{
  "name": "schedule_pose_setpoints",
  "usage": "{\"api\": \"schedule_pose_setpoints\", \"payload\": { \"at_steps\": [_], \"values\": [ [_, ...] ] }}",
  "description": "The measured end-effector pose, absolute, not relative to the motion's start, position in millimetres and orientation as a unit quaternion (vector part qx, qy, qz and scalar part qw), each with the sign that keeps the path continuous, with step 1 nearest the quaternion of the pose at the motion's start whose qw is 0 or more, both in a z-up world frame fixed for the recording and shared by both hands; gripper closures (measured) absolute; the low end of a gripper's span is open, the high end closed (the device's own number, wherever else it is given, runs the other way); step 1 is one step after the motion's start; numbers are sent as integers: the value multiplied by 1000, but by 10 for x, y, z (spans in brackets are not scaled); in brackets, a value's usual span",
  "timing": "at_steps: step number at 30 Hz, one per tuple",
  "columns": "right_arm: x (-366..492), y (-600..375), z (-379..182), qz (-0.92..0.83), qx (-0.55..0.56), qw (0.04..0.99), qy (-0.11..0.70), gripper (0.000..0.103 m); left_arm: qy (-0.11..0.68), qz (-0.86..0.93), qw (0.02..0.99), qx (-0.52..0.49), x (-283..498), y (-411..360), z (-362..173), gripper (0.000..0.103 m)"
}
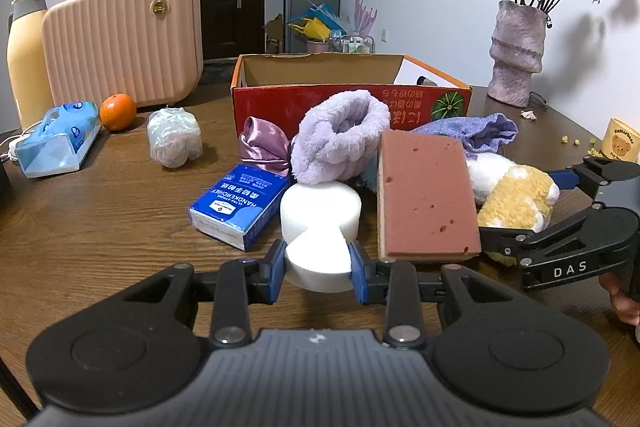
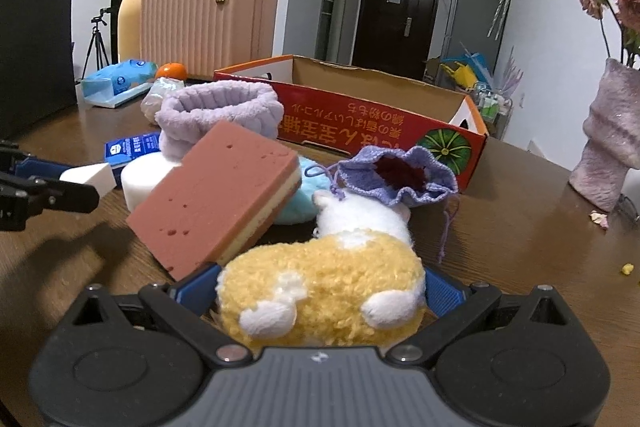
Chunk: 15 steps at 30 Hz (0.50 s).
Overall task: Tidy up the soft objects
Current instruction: 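Close the right gripper on the yellow-and-white plush toy and lift it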
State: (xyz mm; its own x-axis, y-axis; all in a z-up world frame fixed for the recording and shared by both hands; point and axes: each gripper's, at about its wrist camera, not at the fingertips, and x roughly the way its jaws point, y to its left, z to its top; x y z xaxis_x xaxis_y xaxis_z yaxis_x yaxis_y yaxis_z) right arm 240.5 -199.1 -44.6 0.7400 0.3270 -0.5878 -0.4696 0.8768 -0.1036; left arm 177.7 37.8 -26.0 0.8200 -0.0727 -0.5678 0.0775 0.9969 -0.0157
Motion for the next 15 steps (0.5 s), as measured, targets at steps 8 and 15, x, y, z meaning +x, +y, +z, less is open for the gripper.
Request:
{"api": "schedule_pose_setpoints", "payload": {
  "at_steps": [8, 15],
  "values": [
    [2439, -1983, -486, 220, -119, 923, 292, 0, 300, -39, 953, 2, 1786, 381, -266, 69],
    [2398, -1965, -493, 211, -124, 925, 291, 6, 299, -39, 954, 1, 1783, 383, -262, 69]
  ]
}}
